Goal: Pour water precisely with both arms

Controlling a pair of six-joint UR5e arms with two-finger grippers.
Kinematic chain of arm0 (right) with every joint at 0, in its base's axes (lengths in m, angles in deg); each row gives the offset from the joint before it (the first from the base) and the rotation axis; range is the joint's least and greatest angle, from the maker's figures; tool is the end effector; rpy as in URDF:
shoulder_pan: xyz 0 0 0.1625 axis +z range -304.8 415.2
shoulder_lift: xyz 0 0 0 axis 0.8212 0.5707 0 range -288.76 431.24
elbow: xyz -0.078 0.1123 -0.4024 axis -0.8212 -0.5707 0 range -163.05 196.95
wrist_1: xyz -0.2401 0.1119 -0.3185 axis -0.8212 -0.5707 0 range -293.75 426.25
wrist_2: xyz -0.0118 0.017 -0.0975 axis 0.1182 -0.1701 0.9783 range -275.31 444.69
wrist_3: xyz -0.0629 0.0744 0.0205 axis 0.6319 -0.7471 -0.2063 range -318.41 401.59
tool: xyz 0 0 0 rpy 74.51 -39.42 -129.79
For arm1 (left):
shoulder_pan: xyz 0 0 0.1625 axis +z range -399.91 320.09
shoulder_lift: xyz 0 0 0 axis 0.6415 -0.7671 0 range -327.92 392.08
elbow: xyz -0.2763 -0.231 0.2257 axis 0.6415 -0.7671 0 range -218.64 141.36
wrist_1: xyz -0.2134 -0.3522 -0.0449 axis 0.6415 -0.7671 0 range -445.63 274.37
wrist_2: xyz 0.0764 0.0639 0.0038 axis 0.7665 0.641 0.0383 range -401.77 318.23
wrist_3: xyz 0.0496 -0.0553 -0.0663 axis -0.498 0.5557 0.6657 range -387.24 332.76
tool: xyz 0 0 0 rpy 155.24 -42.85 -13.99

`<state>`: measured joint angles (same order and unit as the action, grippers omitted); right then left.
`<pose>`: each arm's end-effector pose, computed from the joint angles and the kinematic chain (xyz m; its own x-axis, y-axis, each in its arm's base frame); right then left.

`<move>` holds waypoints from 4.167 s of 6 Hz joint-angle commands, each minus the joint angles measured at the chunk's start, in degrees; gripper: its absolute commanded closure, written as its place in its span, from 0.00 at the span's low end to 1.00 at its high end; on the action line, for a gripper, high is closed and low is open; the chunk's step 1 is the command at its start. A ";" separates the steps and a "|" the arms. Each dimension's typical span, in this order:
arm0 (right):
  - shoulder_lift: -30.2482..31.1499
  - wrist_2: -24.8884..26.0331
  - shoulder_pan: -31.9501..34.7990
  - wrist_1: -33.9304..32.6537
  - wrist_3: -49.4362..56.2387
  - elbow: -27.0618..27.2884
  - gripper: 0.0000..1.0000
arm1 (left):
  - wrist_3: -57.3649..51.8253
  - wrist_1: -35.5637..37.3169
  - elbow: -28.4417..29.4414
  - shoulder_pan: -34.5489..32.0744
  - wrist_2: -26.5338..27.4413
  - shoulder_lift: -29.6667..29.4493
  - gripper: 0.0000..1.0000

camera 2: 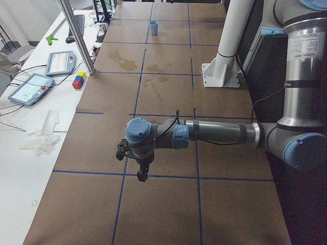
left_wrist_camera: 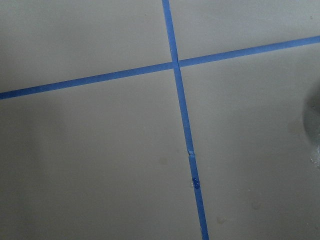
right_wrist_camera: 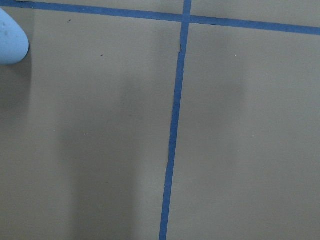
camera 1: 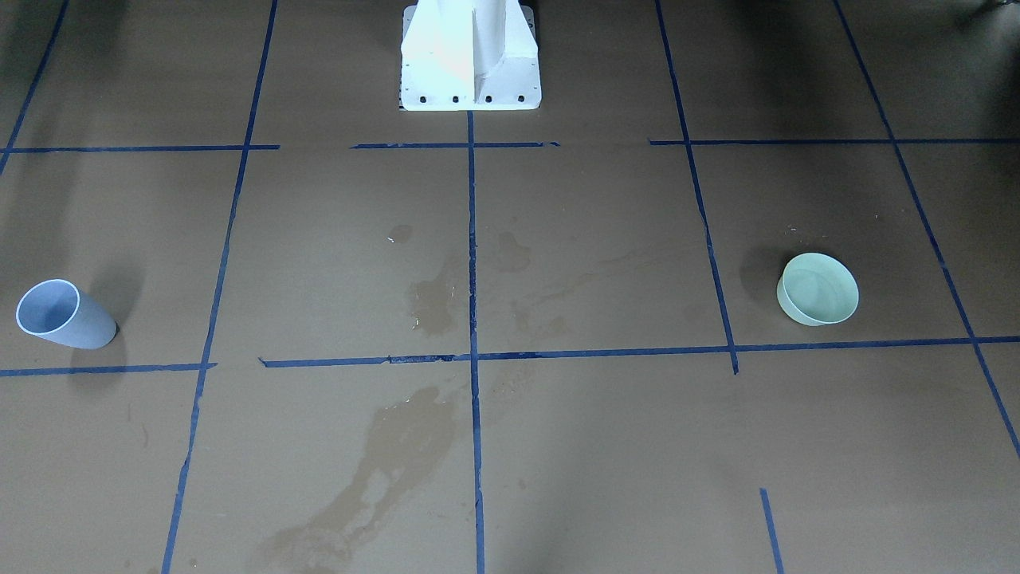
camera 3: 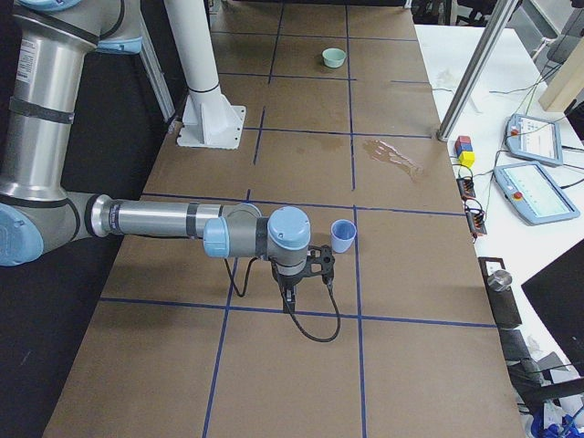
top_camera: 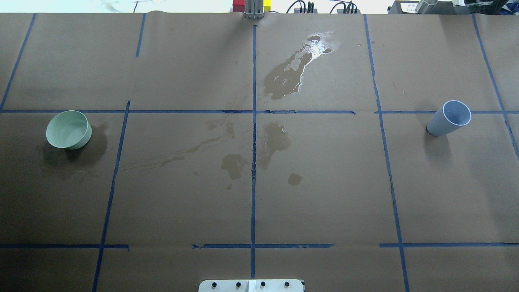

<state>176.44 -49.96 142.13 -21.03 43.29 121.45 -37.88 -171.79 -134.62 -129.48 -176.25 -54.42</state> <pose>0.0427 -0.3857 0.6447 0.7072 -0.0926 0.7009 0.0746 0.9956 0.0562 -0.0600 -0.4643 0.6432 0.7000 0.1733 -0.6927 -0.1390 0.9846 0.1059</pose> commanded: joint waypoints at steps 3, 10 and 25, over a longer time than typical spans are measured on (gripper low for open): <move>-0.79 -0.09 0.00 0.00 -0.03 0.44 0.00 | 0.43 -0.58 0.00 1.77 0.44 -0.51 0.00; -2.64 -0.09 0.00 0.09 0.06 0.88 0.00 | 38.02 -30.19 3.75 19.39 -0.44 -5.00 0.00; -2.20 -0.09 0.00 0.09 0.23 0.97 0.00 | 78.78 -41.01 10.81 38.38 3.42 -28.95 1.00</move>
<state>174.27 -50.05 142.13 -20.94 43.54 122.42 36.14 -212.90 -124.06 -94.65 -173.41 -79.32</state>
